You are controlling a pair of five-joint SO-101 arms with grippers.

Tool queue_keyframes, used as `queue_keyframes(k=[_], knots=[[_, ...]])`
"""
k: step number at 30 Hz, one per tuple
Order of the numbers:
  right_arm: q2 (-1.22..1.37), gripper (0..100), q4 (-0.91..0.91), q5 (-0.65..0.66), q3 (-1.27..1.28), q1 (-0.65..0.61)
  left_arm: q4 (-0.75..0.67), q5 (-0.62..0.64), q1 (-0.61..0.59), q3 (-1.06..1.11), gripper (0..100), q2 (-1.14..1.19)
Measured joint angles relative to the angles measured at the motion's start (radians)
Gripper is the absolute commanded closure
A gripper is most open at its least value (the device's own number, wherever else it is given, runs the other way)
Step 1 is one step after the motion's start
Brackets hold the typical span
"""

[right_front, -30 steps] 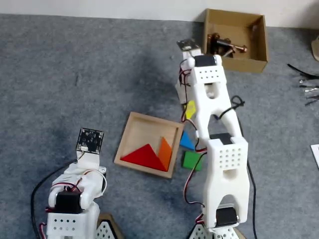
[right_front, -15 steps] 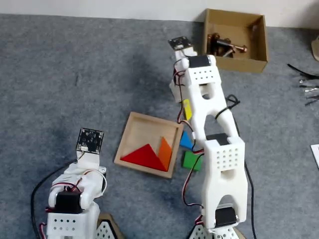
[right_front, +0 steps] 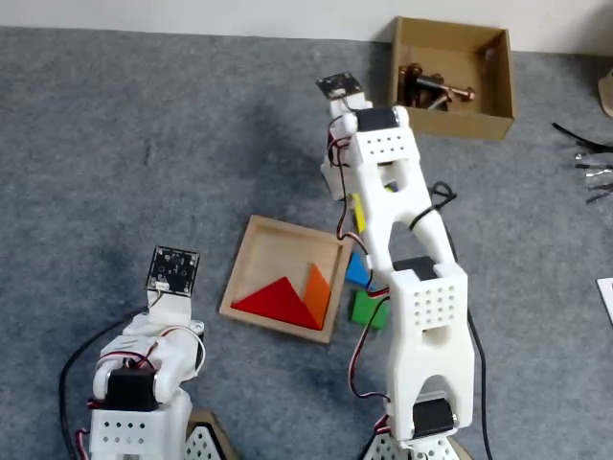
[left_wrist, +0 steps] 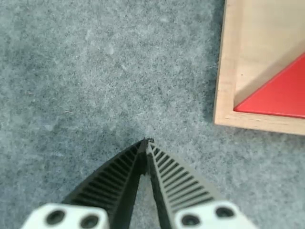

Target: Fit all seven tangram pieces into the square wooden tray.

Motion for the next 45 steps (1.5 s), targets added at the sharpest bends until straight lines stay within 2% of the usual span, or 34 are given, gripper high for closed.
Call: queue_keyframes(k=[21,26,35,45], knots=[[0.000,74.6,-0.006,-0.002,0.000,0.000,0.000,0.000,0.000,0.000,99,0.000],[0.000,74.3,-0.051,-0.002,0.000,0.048,0.000,0.000,0.000,0.000,99,0.000],[0.144,74.3,-0.061,-0.005,-0.052,0.055,0.000,0.000,0.000,0.000,99,0.000],[0.184,74.3,-0.061,0.017,-0.091,0.038,0.000,0.000,0.000,0.000,99,0.000]])
